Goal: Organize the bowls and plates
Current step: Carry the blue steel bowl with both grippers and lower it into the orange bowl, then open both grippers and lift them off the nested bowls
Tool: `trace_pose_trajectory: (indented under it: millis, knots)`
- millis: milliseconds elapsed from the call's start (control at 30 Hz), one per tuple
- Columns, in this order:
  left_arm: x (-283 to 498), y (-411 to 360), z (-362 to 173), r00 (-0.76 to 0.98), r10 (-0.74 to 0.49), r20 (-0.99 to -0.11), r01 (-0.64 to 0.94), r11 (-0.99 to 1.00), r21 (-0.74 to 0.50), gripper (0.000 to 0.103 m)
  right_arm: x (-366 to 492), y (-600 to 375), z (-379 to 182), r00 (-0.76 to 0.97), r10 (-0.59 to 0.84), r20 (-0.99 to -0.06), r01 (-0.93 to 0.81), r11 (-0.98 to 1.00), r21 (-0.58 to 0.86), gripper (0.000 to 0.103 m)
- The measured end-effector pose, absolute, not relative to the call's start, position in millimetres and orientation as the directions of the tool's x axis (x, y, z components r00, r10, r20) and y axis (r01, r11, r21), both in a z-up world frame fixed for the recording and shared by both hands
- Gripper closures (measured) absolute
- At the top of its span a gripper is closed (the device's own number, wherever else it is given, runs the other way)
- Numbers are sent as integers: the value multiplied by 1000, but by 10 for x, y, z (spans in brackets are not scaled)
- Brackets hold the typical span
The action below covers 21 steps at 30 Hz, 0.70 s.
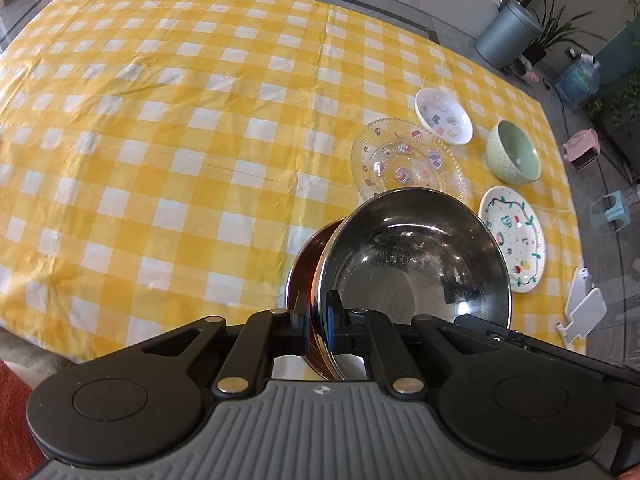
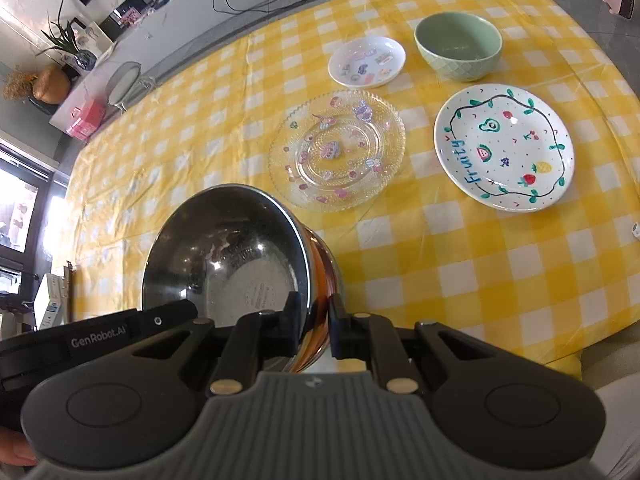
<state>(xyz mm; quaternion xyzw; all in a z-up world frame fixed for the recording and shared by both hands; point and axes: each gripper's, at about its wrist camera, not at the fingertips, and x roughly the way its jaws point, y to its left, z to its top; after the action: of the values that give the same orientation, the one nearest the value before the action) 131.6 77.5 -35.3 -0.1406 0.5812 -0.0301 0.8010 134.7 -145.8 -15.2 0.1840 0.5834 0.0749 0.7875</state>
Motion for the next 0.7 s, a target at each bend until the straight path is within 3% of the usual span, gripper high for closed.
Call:
trace_pose_trajectory:
  millis: [267, 700]
  knots:
    - [1344, 718, -370, 351, -138, -926, -64, 983, -171, 96, 1409, -1402, -244, 299, 305, -904, 98, 933, 346, 91]
    - [1366, 752, -414, 360, -134, -923, -68, 983, -169, 96, 1460, -1342, -310, 312, 285, -906, 85, 942, 326, 90]
